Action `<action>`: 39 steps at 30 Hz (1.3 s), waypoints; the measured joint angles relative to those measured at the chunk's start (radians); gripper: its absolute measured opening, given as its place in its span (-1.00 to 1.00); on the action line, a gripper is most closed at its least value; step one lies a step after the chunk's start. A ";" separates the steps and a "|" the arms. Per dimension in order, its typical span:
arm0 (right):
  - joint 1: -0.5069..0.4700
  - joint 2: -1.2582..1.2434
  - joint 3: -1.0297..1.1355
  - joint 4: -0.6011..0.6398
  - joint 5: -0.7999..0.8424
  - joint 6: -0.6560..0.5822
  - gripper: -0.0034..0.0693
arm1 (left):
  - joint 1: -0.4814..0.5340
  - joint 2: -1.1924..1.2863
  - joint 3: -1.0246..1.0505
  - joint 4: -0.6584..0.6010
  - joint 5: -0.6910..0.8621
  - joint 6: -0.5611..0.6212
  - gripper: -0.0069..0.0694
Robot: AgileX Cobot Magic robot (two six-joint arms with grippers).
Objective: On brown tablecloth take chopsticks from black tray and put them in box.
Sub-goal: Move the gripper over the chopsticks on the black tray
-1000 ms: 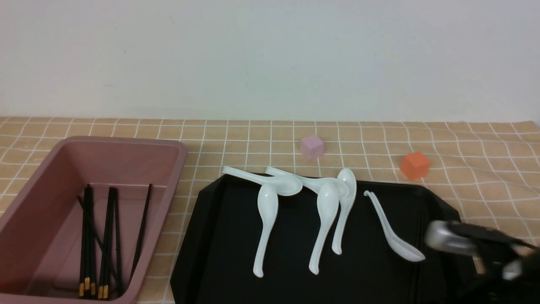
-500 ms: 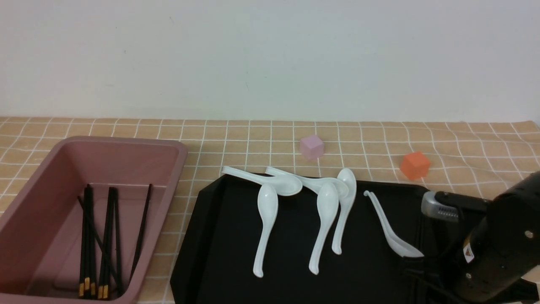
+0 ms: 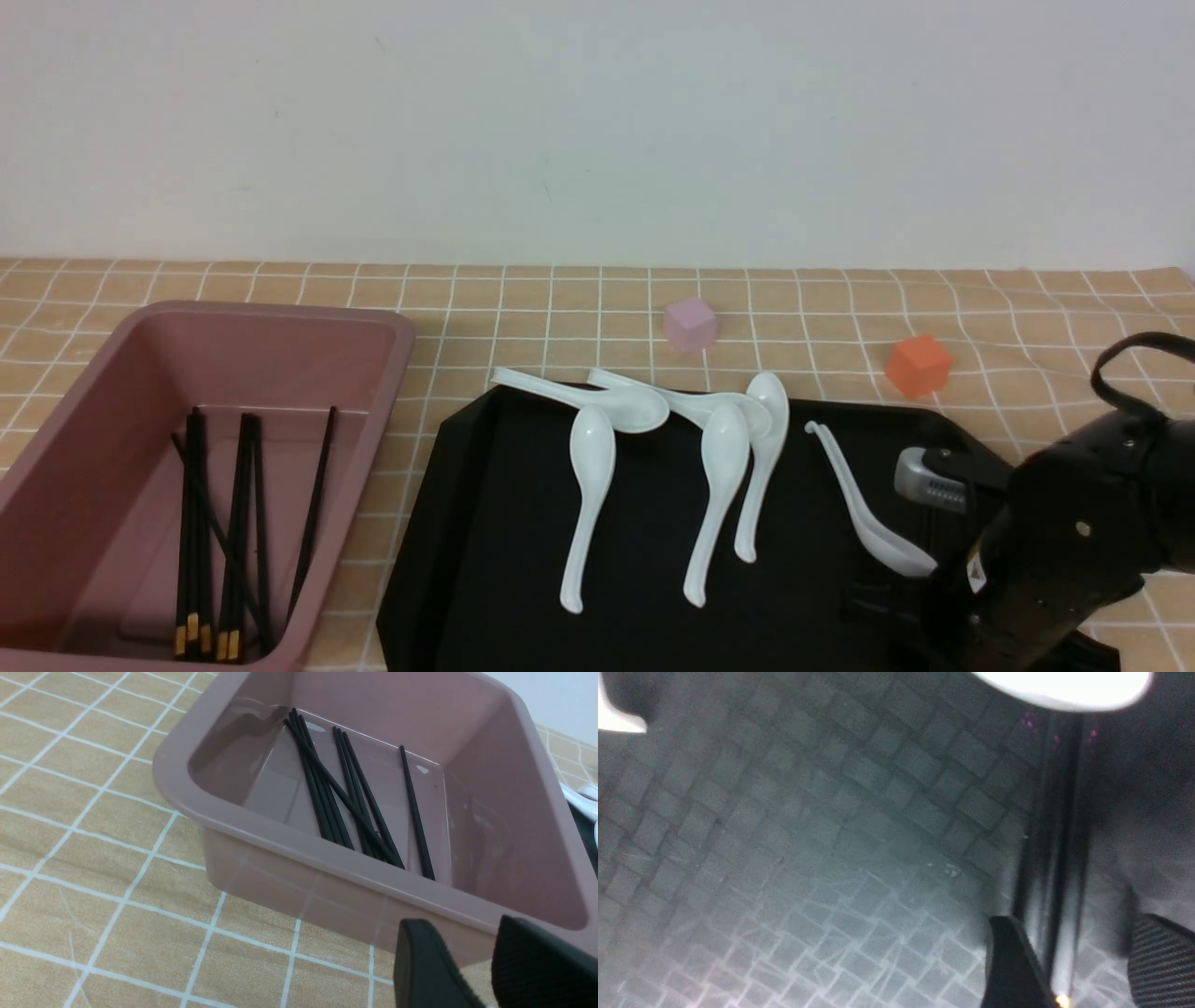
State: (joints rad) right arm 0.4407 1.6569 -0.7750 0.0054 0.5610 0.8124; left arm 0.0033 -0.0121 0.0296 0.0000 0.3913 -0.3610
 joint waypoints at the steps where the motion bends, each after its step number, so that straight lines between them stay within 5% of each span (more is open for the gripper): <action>1: 0.000 0.007 0.000 0.001 -0.002 0.000 0.08 | 0.000 0.000 0.000 0.000 0.000 0.000 -0.19; 12: 0.000 0.032 -0.020 -0.005 0.033 -0.009 0.02 | 0.000 0.000 0.000 0.000 0.000 0.000 -0.19; 19: 0.000 0.034 -0.021 -0.021 0.058 -0.022 -0.51 | 0.000 0.000 0.000 0.000 0.000 0.000 -0.19; 39: 0.000 -0.377 -0.115 0.059 0.293 -0.077 -0.52 | 0.000 0.000 0.000 0.000 0.000 0.000 -0.19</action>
State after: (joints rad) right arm 0.4407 1.2801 -0.8898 0.0644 0.8541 0.7349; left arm 0.0033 -0.0121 0.0296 0.0000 0.3913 -0.3610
